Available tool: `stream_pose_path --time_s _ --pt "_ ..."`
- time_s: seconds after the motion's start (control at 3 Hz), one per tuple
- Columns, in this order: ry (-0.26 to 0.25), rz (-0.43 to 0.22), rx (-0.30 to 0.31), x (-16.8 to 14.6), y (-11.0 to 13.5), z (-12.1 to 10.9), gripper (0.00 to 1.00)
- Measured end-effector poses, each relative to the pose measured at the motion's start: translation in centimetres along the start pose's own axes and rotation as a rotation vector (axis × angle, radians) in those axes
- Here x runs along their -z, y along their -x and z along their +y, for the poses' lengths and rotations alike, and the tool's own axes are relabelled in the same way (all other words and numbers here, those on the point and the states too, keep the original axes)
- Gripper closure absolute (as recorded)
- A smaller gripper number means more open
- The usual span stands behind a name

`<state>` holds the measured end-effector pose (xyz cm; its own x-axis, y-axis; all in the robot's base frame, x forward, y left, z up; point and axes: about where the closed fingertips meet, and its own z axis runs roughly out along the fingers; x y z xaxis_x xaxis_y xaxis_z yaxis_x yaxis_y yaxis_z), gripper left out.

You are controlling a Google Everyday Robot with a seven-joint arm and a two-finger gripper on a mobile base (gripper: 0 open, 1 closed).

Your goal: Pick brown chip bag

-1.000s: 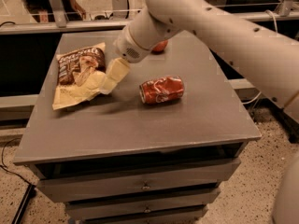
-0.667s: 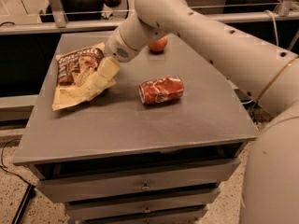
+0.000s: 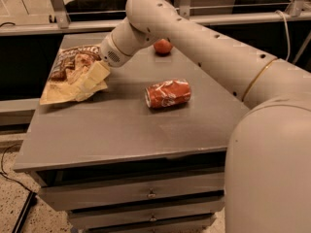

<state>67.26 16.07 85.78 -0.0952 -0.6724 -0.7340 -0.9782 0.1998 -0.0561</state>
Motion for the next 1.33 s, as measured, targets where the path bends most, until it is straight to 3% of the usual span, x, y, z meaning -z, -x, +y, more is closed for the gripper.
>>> stream_pose_path --time_s 0.67,1.0,1.33 --pt "-0.006 0.014 0.004 -0.7 1.4 1.4 0.65" --pt "-0.056 -0.015 0.085 1.1 3.7 2.1 0.95" --pt "-0.094 -0.079 0.154 3.3 5.3 1.9 1.00"
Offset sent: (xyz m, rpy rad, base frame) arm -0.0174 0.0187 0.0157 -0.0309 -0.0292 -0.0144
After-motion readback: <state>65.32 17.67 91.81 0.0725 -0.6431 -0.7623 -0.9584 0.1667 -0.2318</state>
